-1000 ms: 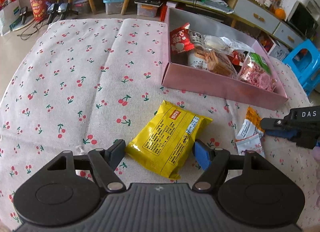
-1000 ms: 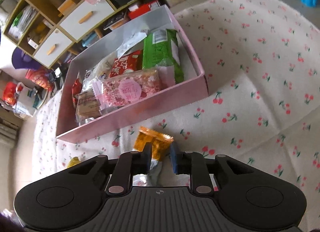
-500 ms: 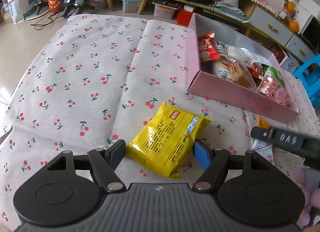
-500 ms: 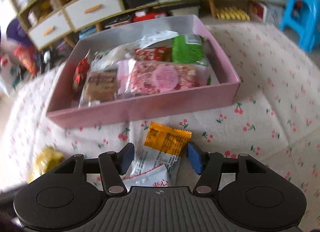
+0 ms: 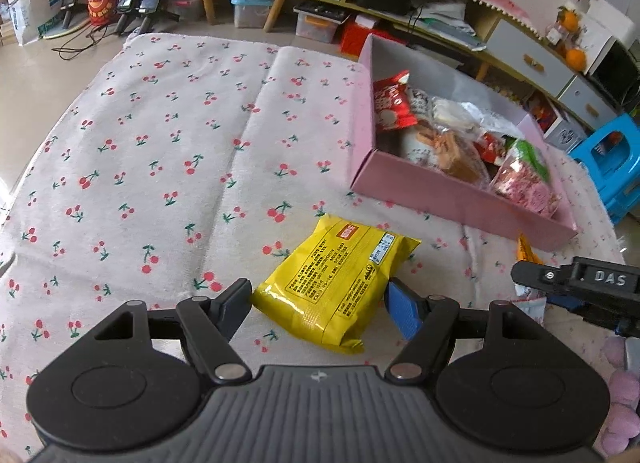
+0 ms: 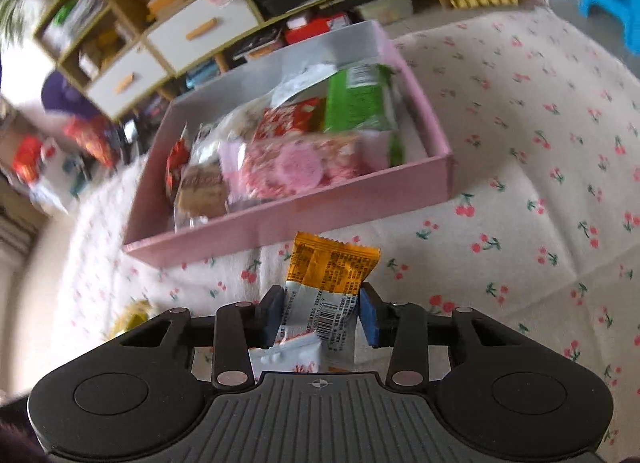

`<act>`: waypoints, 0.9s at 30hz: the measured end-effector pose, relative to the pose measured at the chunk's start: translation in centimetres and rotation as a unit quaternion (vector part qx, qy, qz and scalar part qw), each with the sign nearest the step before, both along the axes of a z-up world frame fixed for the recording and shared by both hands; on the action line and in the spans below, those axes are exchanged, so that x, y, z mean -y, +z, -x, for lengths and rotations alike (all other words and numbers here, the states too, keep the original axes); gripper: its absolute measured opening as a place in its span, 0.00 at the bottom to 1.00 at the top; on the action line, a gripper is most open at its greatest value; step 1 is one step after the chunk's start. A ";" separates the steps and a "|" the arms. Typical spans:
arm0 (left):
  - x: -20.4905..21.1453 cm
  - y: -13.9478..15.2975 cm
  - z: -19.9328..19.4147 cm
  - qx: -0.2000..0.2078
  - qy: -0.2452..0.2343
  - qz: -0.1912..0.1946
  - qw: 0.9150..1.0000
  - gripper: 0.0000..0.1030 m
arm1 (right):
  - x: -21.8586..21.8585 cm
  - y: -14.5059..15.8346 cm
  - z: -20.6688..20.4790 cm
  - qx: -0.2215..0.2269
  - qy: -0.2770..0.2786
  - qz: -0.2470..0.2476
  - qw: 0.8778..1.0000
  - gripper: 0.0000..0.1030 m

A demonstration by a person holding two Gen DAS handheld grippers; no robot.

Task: Organize snacks
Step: 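Grasp the yellow biscuit pack with the left tool while the right tool grasps the orange-white packet, then carry both packets over the pink box and lower them in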

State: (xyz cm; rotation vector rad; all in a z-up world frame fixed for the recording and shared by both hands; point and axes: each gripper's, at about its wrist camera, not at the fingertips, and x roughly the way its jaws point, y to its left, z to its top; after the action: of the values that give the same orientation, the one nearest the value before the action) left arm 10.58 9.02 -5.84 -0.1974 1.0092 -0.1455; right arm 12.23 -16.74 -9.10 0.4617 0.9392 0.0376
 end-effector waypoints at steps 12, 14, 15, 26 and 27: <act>0.8 2.1 -0.2 0.025 0.002 0.046 0.999 0.64 | 4.2 3.0 0.7 0.022 -0.034 -0.084 0.996 0.38; 1.0 2.5 -0.3 0.030 0.004 0.054 0.998 0.58 | 4.7 3.5 0.8 0.026 -0.038 -0.097 0.994 0.38; 1.0 2.7 -0.4 0.033 0.005 0.058 0.998 0.58 | 4.9 3.8 0.8 0.031 -0.040 -0.104 0.993 0.38; 2.3 2.5 -1.2 0.030 -0.014 0.062 0.998 0.08 | 6.1 4.8 0.0 0.043 -0.040 -0.125 0.990 0.38; 2.5 2.6 -1.1 0.032 -0.018 0.053 0.998 0.08 | 6.1 4.8 0.0 0.043 -0.038 -0.126 0.990 0.38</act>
State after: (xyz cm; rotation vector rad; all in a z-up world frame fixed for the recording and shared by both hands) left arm 11.70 6.48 -3.24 -0.2696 0.9418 -0.2380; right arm 12.27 -22.86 -4.29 0.7238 0.8346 0.1063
